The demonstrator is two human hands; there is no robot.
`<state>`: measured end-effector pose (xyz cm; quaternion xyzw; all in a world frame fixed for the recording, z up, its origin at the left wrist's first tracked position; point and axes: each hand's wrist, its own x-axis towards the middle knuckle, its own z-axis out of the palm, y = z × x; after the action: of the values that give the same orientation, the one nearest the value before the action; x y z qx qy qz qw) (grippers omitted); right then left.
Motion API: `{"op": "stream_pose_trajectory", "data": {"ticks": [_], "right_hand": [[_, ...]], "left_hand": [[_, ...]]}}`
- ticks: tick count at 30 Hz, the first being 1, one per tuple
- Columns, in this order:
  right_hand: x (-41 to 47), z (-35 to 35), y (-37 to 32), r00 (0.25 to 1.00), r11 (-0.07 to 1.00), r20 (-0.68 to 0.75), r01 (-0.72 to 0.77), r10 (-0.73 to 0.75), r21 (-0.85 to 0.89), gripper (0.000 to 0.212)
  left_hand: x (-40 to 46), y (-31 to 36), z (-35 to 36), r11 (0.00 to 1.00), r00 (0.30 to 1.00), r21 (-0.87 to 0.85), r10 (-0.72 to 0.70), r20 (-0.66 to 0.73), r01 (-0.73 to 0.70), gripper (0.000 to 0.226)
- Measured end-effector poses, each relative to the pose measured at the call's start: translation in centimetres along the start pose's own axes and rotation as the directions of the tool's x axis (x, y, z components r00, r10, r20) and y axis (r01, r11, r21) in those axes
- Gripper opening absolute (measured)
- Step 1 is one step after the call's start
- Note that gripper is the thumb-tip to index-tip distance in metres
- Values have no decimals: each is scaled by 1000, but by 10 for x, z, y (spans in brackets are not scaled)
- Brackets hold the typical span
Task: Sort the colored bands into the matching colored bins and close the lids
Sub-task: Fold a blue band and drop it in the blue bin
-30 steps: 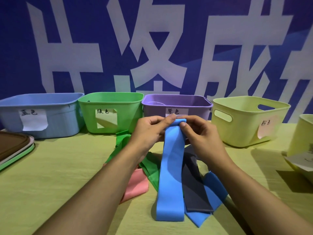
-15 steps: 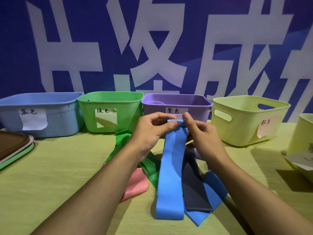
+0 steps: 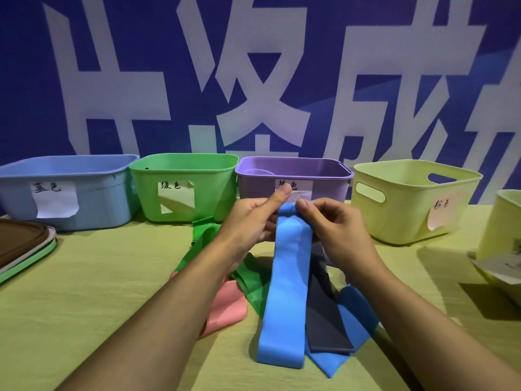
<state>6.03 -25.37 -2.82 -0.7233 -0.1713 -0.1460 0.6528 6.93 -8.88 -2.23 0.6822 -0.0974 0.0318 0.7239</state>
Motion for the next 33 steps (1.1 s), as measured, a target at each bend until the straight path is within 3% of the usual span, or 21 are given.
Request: {"op": "stream_pose_trajectory", "data": {"ticks": [2, 4, 8, 11, 15, 18, 23, 33], "right_hand": [[1, 0, 1, 999, 999, 12, 31, -30, -20, 16], [1, 0, 2, 998, 998, 23, 52, -52, -35, 15], [0, -1, 2, 996, 997, 37, 79, -78, -20, 11], [-1, 1, -1, 999, 999, 34, 35, -36, 26, 14], [-2, 1, -4, 991, 989, 61, -121, 116, 84, 43], [-2, 2, -1, 985, 988, 82, -150, 152, -32, 55], [0, 3, 4, 989, 990, 73, -119, 125, -78, 31], [4, 1, 6, 990, 990, 36, -137, 135, 43, 21]], "left_hand": [[2, -4, -1, 998, 999, 58, -26, -27, 28, 104], [2, -6, 0, 995, 999, 92, -31, -37, 34, 106], [1, -6, 2, 997, 999, 78, -19, -30, 21, 72], [1, -5, 2, 999, 1000, 34, -13, -22, 14, 59], [0, -3, 3, 1000, 999, -15, 19, -36, -19, 52], [3, -2, 2, 999, 997, -37, 34, -73, -36, 38], [5, -3, 0, 998, 990, -16, 62, -124, -64, 32], [2, -2, 2, 993, 987, 24, 114, -112, -112, 21]]}}
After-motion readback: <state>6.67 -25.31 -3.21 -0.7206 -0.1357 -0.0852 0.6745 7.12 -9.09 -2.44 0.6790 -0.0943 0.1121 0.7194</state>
